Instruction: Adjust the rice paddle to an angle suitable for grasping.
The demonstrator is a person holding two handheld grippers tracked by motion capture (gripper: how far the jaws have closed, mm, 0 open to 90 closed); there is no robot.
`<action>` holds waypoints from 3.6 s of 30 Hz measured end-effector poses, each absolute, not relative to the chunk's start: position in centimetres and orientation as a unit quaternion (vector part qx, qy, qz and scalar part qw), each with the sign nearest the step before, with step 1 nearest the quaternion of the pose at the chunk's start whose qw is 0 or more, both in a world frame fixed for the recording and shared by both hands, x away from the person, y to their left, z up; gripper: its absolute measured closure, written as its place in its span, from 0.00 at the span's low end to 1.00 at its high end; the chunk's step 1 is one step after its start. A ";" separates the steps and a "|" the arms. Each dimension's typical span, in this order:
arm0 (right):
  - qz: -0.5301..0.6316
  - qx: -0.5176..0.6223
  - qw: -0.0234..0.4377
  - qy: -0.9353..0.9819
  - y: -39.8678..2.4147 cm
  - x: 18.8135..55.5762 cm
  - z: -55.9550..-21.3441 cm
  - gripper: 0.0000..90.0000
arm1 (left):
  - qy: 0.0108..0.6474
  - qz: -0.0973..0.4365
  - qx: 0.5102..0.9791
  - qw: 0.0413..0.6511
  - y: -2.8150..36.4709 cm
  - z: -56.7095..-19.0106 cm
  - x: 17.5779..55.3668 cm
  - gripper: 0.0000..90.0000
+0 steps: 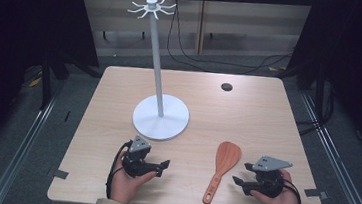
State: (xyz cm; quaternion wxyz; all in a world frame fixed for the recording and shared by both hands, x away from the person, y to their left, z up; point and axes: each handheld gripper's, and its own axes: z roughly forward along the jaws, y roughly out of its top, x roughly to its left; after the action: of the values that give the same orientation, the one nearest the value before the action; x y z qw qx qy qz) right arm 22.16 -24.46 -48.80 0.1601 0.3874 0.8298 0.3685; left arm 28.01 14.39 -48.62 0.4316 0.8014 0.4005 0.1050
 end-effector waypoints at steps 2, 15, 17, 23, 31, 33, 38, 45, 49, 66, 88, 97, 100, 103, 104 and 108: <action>0.373 0.375 0.154 0.835 -24.1 22.1 -48.9 0.48 | 0.396 0.108 0.802 0.434 14.5 -48.5 27.9 0.13; 0.359 0.329 0.074 0.870 -21.8 22.0 -49.5 0.99 | 0.400 0.116 0.793 0.445 15.2 -48.2 27.6 0.13; 0.356 0.325 0.073 0.873 -21.5 22.0 -49.6 1.00 | 0.404 0.118 0.792 0.443 15.3 -48.2 27.5 0.14; 0.359 0.312 0.077 0.876 -20.2 22.0 -49.6 1.00 | 0.408 0.117 0.787 0.448 15.7 -48.3 27.5 0.14; 0.352 0.294 0.091 0.884 -17.1 22.9 -49.6 1.00 | 0.405 0.117 0.790 0.446 15.5 -48.3 27.6 0.14; 0.351 0.292 0.096 0.884 -16.2 23.6 -49.6 1.00 | 0.404 0.117 0.788 0.449 15.6 -48.4 27.7 0.13; 0.346 0.295 0.103 0.885 -15.2 24.6 -49.6 1.00 | 0.407 0.116 0.786 0.451 15.8 -48.4 27.8 0.14; 0.348 0.335 0.104 0.870 -14.7 26.9 -49.7 0.98 | 0.408 0.119 0.784 0.453 16.1 -48.4 27.9 0.14; 0.344 0.347 0.108 0.866 -15.0 28.0 -49.7 0.98 | 0.408 0.117 0.786 0.450 16.1 -48.5 27.9 0.14; 0.356 0.412 0.148 0.826 -19.3 32.8 -48.8 0.99 | 0.408 0.119 0.783 0.453 15.8 -48.6 27.9 0.14; 0.330 0.432 0.140 0.828 -22.6 28.3 -49.7 0.97 | 0.402 0.124 0.782 0.459 15.5 -48.2 27.8 0.14; 0.326 0.421 0.121 0.838 -20.3 29.3 -47.3 0.72 | 0.402 0.126 0.784 0.456 15.6 -48.1 28.0 0.14; 0.312 0.410 0.115 0.850 -19.0 29.8 -47.1 0.67 | 0.400 0.123 0.783 0.461 15.6 -48.1 28.0 0.14; 0.298 0.403 0.107 0.859 -17.7 30.2 -47.1 0.64 | 0.402 0.121 0.782 0.461 15.6 -48.2 28.0 0.14; 0.294 0.398 0.107 0.862 -17.3 30.4 -47.2 0.63 | 0.401 0.122 0.782 0.461 15.7 -48.2 28.0 0.14; 0.270 0.400 0.098 0.871 -15.9 31.0 -47.5 0.62 | 0.401 0.123 0.782 0.462 15.8 -48.1 28.1 0.14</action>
State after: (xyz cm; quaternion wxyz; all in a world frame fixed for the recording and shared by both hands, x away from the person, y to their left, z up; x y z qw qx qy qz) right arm 31.01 -15.92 -47.47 0.0984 0.3997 0.8705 0.2698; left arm 28.08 15.84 -48.08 0.4615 0.7818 0.4007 0.1235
